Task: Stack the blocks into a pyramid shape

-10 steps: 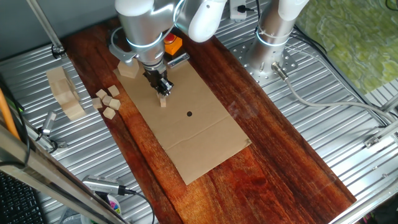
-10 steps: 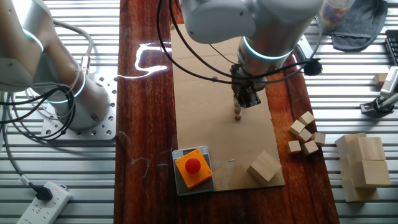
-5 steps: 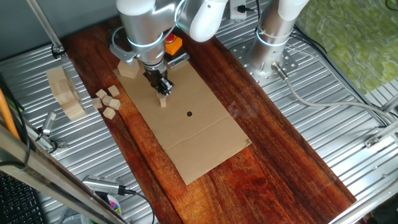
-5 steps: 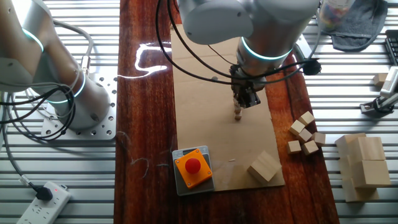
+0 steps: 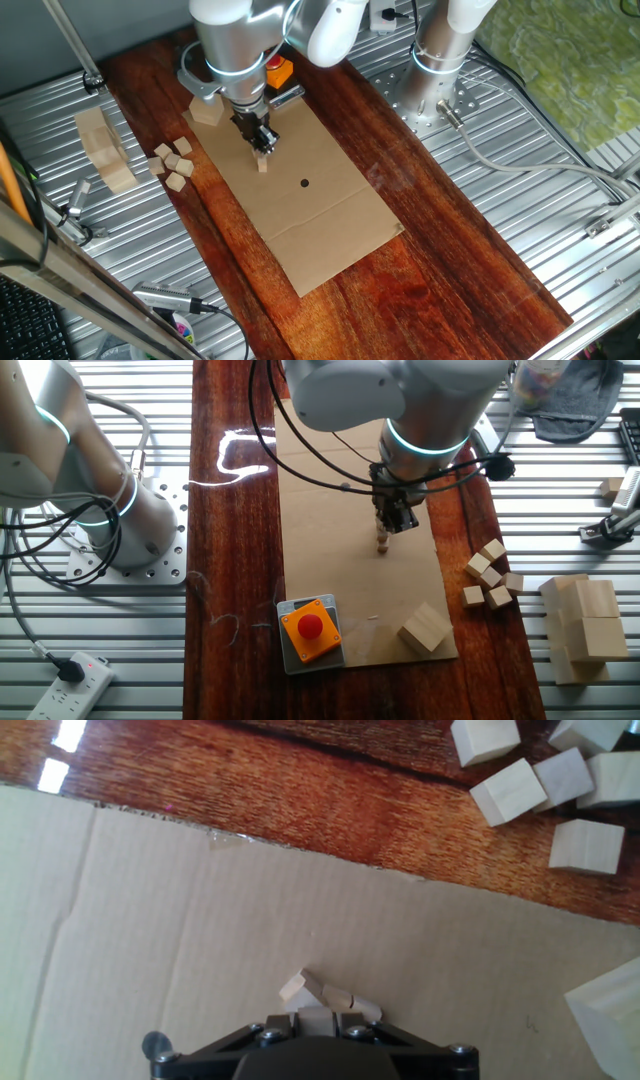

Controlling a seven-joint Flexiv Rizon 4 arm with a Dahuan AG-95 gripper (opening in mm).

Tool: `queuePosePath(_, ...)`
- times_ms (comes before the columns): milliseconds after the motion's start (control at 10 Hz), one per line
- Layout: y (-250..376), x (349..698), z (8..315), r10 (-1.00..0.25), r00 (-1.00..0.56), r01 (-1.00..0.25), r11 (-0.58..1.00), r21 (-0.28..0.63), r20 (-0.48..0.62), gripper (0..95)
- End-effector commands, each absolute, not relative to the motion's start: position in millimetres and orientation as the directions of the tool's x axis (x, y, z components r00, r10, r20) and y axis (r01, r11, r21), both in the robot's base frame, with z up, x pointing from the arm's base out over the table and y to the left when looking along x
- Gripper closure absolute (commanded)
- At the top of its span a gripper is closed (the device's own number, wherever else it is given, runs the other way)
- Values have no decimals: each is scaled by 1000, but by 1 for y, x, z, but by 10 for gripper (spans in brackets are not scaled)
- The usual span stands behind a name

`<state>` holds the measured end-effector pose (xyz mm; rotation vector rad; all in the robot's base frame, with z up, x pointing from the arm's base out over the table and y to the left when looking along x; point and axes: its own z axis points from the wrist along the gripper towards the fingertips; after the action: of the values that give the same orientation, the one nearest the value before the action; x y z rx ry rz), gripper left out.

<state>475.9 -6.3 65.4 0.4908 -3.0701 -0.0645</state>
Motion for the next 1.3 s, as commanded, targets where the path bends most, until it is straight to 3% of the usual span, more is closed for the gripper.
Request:
queuePosePath(100,-7,476,65,-285,-958,-284,958,46,29,950)
queuePosePath(1300,-7,476,67,-221,-975,-220,975,37,24,950)
